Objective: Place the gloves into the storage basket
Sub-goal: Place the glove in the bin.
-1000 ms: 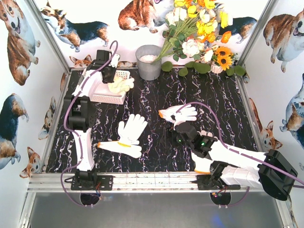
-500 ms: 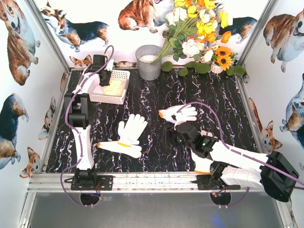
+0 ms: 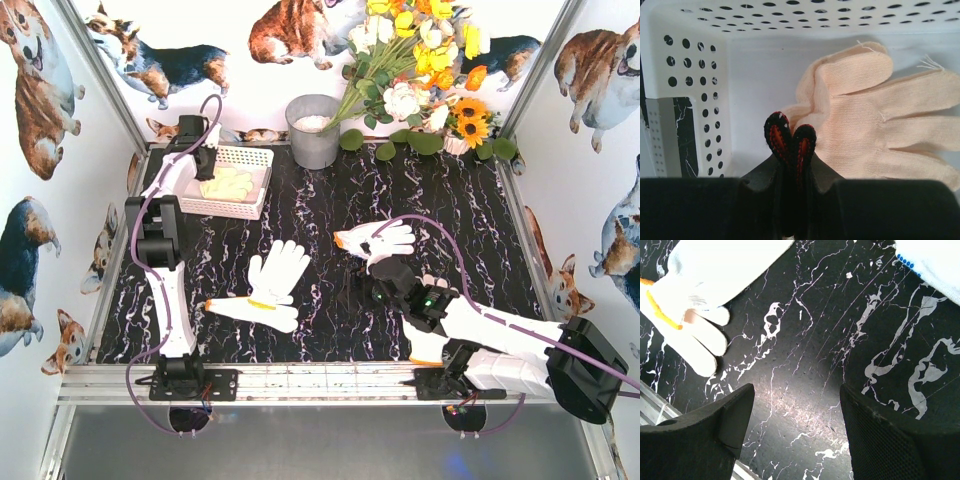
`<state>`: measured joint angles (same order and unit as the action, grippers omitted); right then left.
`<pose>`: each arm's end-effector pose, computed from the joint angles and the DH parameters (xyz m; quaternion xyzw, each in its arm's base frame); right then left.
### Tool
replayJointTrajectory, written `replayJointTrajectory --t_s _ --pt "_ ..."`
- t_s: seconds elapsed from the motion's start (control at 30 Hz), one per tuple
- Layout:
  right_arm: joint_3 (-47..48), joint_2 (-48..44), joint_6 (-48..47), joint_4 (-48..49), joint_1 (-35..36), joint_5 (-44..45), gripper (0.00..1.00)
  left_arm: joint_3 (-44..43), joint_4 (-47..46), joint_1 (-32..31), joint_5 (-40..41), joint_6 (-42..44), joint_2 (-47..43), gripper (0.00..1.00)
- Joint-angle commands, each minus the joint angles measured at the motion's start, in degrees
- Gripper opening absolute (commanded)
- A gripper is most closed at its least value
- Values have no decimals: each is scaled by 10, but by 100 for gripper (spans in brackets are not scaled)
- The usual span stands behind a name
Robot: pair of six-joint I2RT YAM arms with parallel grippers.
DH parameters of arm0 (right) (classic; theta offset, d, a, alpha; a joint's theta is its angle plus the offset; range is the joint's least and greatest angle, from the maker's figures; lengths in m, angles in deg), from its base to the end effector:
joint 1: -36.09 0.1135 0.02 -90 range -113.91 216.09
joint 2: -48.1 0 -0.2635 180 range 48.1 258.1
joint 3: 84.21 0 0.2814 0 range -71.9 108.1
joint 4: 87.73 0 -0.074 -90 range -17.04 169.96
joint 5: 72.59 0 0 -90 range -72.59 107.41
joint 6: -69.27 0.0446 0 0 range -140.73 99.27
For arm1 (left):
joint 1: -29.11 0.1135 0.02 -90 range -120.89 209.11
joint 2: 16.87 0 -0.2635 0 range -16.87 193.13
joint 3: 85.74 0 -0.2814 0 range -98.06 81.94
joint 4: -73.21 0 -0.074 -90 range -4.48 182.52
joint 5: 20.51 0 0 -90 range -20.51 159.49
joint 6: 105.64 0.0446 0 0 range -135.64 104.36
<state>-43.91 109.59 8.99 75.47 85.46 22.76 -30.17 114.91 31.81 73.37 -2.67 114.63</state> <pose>0.1659 0.1870 0.1704 -0.1330 0.8881 0.2465 0.3644 0.5512 0.0290 0.1871 0.0719 0.9327 0.0794 0.3443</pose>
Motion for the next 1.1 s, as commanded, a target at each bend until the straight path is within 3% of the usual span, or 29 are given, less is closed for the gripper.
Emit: replayJointTrajectory --t_s 0.0,0.17,0.23,0.27,0.5,1.07 --pt "30 -3 3 18 -1 -3 71 -31 1 7 12 8 23 0" --pt "29 -3 6 18 -1 -2 71 -43 6 8 9 7 31 0" --pt "29 -2 7 18 -1 -4 71 -47 8 8 12 4 33 24" --pt "30 -2 6 18 -1 -4 71 -48 6 9 14 3 33 31" --pt "35 -2 5 15 -1 -6 71 -23 -30 9 33 2 6 49" --pt "53 -35 6 -30 -1 16 73 184 -252 -14 174 18 -156 89"
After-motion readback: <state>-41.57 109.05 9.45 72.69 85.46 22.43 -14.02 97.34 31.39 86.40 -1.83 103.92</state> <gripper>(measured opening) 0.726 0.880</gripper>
